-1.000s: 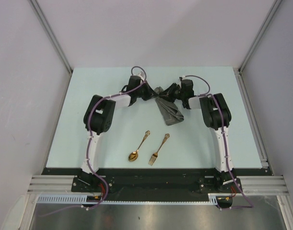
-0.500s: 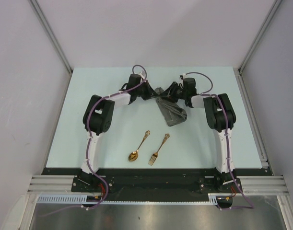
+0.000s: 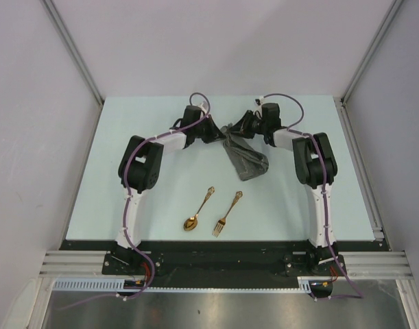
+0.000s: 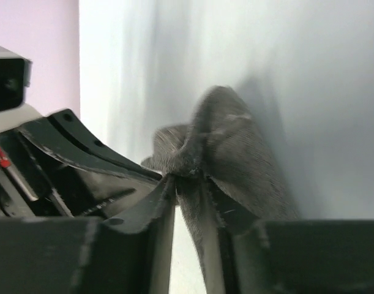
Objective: Fold the napkin into a case and place the utensils inside
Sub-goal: Stuff the top corner of the smaller-rectangle-folded napkin into the folded napkin.
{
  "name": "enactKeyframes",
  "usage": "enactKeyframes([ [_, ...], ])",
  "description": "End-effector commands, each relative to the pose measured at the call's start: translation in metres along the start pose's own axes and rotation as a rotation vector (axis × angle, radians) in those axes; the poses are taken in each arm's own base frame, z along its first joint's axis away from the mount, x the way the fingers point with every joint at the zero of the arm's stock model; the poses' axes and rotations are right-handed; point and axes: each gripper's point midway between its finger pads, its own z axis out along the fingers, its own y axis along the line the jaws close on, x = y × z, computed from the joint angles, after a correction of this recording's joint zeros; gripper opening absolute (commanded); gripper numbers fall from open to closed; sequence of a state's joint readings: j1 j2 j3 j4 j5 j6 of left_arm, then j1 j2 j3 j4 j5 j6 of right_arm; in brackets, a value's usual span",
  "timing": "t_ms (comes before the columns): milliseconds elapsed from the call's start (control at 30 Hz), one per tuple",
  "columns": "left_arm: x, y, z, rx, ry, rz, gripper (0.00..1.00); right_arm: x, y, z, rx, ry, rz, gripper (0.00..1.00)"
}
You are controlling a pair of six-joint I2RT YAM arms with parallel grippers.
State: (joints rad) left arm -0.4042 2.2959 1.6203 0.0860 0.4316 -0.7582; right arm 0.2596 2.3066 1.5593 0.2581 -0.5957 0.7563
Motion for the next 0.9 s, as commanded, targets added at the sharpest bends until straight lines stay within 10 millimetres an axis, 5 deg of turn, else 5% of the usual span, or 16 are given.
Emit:
enactKeyframes([
  [0,-0.032,-0.046,-0.019,0.102,-0.054,0.058,0.00,-0.003,0.009,0.013,-0.044,0.027,-0.059,0.19],
  [233,-0.037,-0.048,-0.019,0.123,-0.062,0.028,0.00,0.014,0.002,0.022,-0.031,0.053,-0.036,0.02],
  [633,-0.040,-0.030,-0.022,0.064,-0.086,0.003,0.00,0.019,0.010,-0.001,-0.051,-0.002,-0.018,0.01],
  [867,-0.036,-0.041,-0.021,0.117,-0.069,0.019,0.00,0.040,0.014,0.020,-0.083,0.063,-0.016,0.01],
])
